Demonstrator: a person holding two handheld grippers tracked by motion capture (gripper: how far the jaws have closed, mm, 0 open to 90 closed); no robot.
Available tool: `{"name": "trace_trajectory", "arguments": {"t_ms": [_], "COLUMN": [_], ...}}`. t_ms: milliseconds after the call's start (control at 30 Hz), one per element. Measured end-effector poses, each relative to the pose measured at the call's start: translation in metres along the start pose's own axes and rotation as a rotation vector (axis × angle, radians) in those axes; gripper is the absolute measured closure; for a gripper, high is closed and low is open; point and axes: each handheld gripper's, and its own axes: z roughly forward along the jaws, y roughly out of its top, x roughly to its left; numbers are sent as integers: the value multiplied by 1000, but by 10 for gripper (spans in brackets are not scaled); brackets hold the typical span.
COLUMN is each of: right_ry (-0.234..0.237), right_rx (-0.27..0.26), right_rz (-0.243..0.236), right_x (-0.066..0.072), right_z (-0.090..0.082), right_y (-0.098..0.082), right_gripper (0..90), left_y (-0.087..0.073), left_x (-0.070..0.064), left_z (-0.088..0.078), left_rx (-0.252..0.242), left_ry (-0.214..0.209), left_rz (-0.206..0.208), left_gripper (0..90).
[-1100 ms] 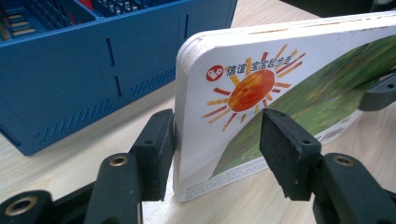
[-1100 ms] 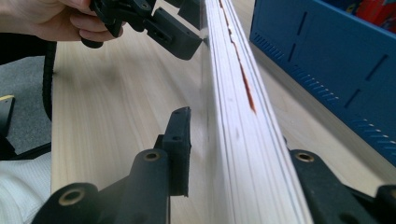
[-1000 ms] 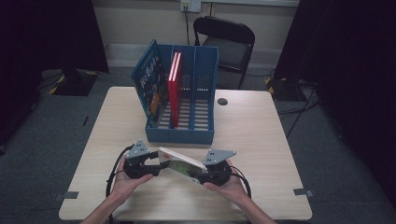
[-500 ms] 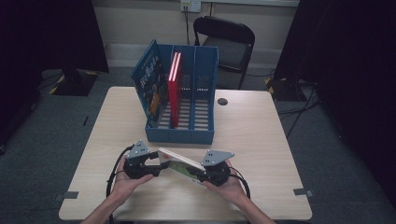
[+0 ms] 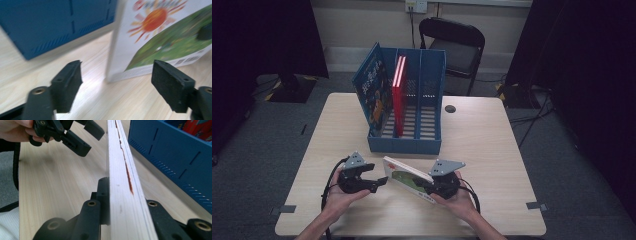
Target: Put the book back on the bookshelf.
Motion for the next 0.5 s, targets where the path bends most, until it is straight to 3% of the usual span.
{"name": "trace_trajectory", "arguments": {"t_ms": [167, 500], "right_ry": [-12, -29], "right_rx": [-8, -40], "right_rz": [10, 29], "right_x": [-2, -5], "right_z": [-5, -18], "right_y": [0, 2], "right_gripper": [764, 764], "left_y": [0, -2], "left_x": [5, 6], "left_z": [-2, 0], "left_rx": [1, 37], "left_ry": [21, 37], "left_rz": [-17, -24], "left_gripper": [171, 172]}}
